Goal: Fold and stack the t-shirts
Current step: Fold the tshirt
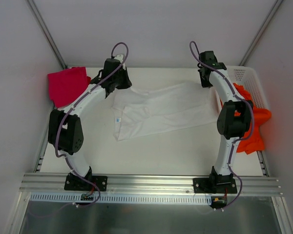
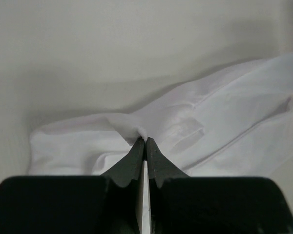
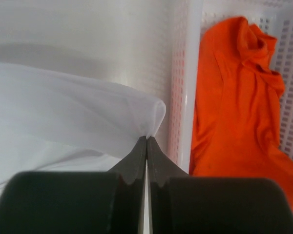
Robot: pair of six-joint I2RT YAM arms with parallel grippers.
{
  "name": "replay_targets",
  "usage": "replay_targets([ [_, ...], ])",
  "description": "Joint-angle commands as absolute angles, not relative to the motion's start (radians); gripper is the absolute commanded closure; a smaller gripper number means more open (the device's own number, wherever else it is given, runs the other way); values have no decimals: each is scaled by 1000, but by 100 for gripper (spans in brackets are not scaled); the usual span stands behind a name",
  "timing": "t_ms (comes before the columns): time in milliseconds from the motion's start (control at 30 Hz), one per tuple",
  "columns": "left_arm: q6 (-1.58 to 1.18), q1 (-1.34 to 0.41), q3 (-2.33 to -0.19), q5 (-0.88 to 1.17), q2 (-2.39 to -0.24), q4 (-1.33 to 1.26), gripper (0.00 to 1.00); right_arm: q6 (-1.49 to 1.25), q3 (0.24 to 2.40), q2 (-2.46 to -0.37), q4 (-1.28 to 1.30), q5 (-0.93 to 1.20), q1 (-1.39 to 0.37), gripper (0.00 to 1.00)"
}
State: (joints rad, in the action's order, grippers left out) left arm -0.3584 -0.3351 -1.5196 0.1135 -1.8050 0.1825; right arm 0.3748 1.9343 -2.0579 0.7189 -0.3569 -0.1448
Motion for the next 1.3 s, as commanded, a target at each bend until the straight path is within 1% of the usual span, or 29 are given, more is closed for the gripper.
replay_targets([
  [0,-331,-334,-1415,6,-1643,227,100,379,1904,-2026,762,-552,-135,100],
  [67,-311,-334,-1375,-78,-1600,241,100,365,1902,-2052,762,-586,-121,100],
  [200,-279,-334,-1287,-182,-1508,253,100,321,1904,-2088,765,-546,-80,100],
  [533,-336,-351,-1206,-143,-1434,256,100,281,1876,-2112,764,-532,-69,100],
  [667,-373,-382,-1169,-137,-1393,270,100,249,1810,-2097,758,-503,-78,100],
  [900,-387,-469,-1091,-245,-1355,284,100,241,1674,-2049,723,-523,-117,100],
  [1133,-408,-488,-997,-301,-1313,290,100,238,1560,-2016,730,-558,-130,100],
  [1267,-414,-492,-953,-311,-1287,291,100,230,1531,-1996,735,-580,-137,100],
])
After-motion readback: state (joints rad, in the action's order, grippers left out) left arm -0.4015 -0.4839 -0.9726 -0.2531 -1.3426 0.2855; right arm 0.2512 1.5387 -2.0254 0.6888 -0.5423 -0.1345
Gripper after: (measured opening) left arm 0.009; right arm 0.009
